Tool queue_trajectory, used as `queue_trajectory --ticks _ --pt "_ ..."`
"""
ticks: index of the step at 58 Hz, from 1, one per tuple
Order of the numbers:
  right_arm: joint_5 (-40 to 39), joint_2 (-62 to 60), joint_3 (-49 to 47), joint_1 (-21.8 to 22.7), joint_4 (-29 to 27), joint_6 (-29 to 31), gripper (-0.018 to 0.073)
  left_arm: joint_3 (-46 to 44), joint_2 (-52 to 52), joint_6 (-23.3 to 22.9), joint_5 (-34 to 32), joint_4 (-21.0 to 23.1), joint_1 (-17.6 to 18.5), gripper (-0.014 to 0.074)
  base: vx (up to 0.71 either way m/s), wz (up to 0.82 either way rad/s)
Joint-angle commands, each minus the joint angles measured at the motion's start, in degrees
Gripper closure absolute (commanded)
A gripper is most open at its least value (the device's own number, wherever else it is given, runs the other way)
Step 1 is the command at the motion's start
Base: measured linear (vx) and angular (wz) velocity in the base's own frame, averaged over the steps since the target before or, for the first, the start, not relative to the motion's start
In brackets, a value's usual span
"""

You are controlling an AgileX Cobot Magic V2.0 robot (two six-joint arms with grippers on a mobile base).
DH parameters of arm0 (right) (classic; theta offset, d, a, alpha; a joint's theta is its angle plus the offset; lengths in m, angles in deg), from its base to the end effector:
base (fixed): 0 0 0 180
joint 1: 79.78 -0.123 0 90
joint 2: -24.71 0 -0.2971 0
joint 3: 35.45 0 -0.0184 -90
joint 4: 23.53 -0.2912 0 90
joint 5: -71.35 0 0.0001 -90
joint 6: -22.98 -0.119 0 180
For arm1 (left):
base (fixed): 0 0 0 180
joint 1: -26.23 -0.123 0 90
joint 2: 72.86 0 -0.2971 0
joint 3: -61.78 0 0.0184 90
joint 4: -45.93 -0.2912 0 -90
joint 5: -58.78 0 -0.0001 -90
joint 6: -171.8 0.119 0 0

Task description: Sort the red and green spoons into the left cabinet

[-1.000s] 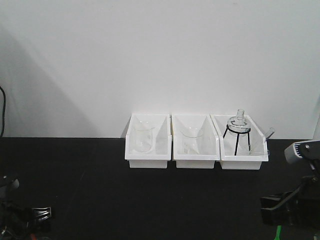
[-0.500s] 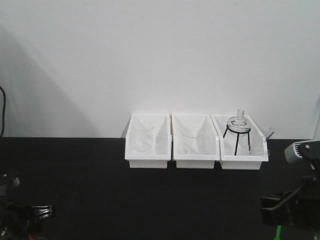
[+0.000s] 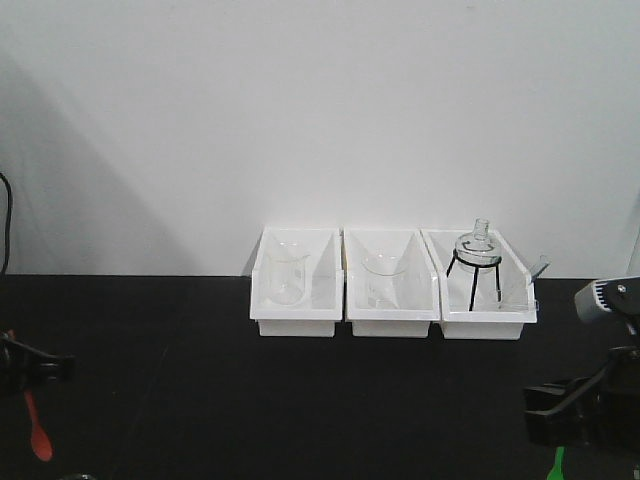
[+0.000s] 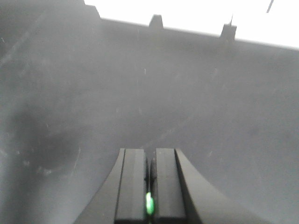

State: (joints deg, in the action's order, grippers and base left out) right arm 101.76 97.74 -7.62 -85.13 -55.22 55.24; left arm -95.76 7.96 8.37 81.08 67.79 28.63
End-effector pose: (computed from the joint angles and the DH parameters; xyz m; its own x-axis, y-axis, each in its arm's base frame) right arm 0.2896 0.0589 0.3006 -0.5809 -0.1258 -0.8042 -0.3440 0.9334 0.1025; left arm 0.3367 -0.0310 0.3012 -0.5697 -0.0417 -0.8208 0.1209 0.9836 -0.1339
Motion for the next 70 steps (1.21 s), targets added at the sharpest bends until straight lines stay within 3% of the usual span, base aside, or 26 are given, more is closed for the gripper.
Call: queue_trajectory --ticks 1,12,31,70 --pt "-3.9 -3.1 -1.7 0.3 -1.5 1.6 0.0566 -1.0 -6.8 2.8 -3.6 0.9 0.5 0.0600 0.00 0.00" --pt "-3.9 -10.4 -1.3 0.3 -2.4 6.5 0.0564 5.6 -18.1 2.9 -6.8 0.9 0.5 0.0600 0.00 0.00" --pt "-10.8 -28.4 9.4 0.3 -12.6 15.6 0.0564 19.2 -36.0 6.2 -13.2 0.9 0.5 0.0600 0.00 0.00" --pt "-11.5 -32.1 11.4 0.3 -13.4 15.7 0.0564 21.2 -37.9 6.2 -13.9 0.9 0.5 0.0600 0.00 0.00"
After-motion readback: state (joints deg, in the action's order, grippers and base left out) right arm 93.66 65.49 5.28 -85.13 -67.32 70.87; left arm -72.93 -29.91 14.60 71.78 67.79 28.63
